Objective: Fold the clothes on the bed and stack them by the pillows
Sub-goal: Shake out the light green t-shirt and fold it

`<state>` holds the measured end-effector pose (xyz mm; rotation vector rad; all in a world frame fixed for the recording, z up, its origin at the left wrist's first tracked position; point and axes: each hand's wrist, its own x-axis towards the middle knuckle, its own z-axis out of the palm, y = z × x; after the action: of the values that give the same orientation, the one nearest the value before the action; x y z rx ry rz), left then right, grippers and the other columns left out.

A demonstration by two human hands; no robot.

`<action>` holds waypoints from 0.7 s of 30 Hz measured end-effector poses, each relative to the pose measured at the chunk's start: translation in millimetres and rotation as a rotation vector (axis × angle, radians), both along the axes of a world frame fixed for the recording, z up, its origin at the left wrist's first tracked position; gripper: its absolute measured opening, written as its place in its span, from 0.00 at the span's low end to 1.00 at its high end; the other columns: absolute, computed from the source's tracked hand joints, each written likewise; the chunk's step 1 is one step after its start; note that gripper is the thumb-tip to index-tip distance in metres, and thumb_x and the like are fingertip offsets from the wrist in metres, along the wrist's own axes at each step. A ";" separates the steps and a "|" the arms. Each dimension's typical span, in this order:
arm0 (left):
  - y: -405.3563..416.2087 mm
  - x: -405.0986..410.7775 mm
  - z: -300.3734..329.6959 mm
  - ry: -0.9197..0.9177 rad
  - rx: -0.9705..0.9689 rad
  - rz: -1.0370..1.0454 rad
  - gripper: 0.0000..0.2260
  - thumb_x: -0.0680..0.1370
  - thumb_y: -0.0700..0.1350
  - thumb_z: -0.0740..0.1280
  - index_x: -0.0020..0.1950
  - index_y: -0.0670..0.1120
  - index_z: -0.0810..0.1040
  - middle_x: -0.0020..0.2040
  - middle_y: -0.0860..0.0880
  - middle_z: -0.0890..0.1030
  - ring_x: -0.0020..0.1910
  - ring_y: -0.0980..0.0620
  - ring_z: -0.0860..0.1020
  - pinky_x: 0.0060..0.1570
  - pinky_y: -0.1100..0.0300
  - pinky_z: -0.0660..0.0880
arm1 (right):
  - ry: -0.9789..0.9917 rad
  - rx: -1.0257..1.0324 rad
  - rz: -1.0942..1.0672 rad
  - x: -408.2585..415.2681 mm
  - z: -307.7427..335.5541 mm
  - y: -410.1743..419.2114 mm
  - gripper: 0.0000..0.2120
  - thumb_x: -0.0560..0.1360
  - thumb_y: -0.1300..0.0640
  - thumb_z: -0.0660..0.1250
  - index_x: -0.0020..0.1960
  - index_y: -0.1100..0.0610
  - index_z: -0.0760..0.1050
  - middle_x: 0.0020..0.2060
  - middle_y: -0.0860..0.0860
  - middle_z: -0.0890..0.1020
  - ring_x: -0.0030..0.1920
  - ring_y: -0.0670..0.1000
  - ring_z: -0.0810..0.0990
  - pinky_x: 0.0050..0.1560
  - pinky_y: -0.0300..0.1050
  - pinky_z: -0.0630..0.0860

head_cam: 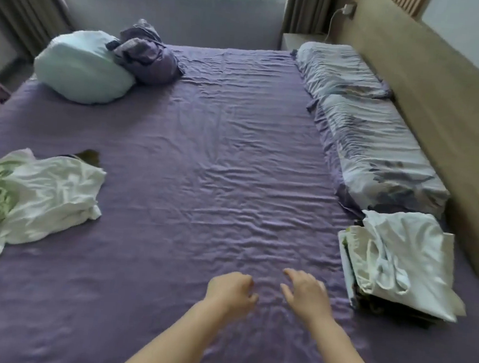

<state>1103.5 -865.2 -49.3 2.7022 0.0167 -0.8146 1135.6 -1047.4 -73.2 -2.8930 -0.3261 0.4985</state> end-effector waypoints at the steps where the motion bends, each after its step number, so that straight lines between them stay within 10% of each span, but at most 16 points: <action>1: 25.5 -13.7 6.4 -0.011 0.009 0.025 0.19 0.77 0.57 0.58 0.63 0.50 0.74 0.63 0.48 0.76 0.63 0.47 0.74 0.58 0.54 0.71 | 0.004 -0.012 0.036 -10.1 3.1 23.7 0.20 0.78 0.45 0.57 0.69 0.47 0.65 0.61 0.45 0.75 0.63 0.49 0.72 0.60 0.43 0.65; 21: 399.4 -287.8 42.4 -0.065 0.145 0.615 0.20 0.77 0.61 0.58 0.61 0.51 0.76 0.59 0.50 0.77 0.58 0.48 0.76 0.55 0.56 0.71 | 0.002 -0.055 0.638 -172.5 52.8 430.4 0.20 0.78 0.46 0.57 0.68 0.49 0.65 0.61 0.51 0.76 0.63 0.54 0.72 0.60 0.47 0.65</action>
<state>815.7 -465.9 -6.9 2.6041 0.8707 -0.5461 963.1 -617.0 -20.4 -2.7884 -1.2658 0.6023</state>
